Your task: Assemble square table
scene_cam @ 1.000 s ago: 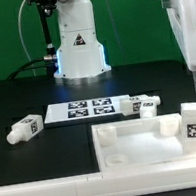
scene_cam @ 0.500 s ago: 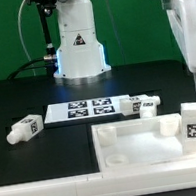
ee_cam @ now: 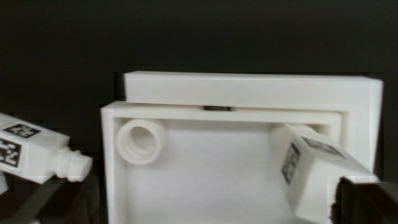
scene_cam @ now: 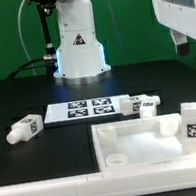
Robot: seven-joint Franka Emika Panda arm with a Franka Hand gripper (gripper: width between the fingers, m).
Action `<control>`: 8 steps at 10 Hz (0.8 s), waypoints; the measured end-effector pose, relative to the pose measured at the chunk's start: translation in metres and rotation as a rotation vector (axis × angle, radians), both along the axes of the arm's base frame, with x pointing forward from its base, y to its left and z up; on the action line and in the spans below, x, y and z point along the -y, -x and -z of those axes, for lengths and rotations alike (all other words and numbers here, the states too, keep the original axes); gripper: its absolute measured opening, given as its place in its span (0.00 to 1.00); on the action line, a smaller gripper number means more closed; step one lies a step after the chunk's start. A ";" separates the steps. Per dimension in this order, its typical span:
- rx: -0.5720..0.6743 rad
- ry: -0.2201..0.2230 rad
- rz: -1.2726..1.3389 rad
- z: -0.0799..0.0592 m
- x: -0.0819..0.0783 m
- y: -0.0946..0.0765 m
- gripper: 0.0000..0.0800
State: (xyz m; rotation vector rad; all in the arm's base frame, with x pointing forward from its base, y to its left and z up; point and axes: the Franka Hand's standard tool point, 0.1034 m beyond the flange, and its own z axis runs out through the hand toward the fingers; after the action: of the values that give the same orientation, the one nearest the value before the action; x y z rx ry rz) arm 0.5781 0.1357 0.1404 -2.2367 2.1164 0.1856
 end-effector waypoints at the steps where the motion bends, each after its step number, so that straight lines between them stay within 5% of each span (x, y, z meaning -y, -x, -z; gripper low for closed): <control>1: 0.007 -0.005 -0.051 0.001 0.001 -0.001 0.81; 5: 0.066 -0.003 -0.361 0.009 0.000 0.006 0.81; 8: 0.070 0.065 -0.725 0.023 -0.010 0.049 0.81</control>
Offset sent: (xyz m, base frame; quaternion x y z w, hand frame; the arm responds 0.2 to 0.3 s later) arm 0.0000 0.0000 0.0000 0.0000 0.0000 -0.1296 0.9916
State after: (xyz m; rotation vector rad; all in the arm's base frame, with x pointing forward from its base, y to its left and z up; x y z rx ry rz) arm 0.5291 0.1459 0.1176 -2.8894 1.2036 0.0614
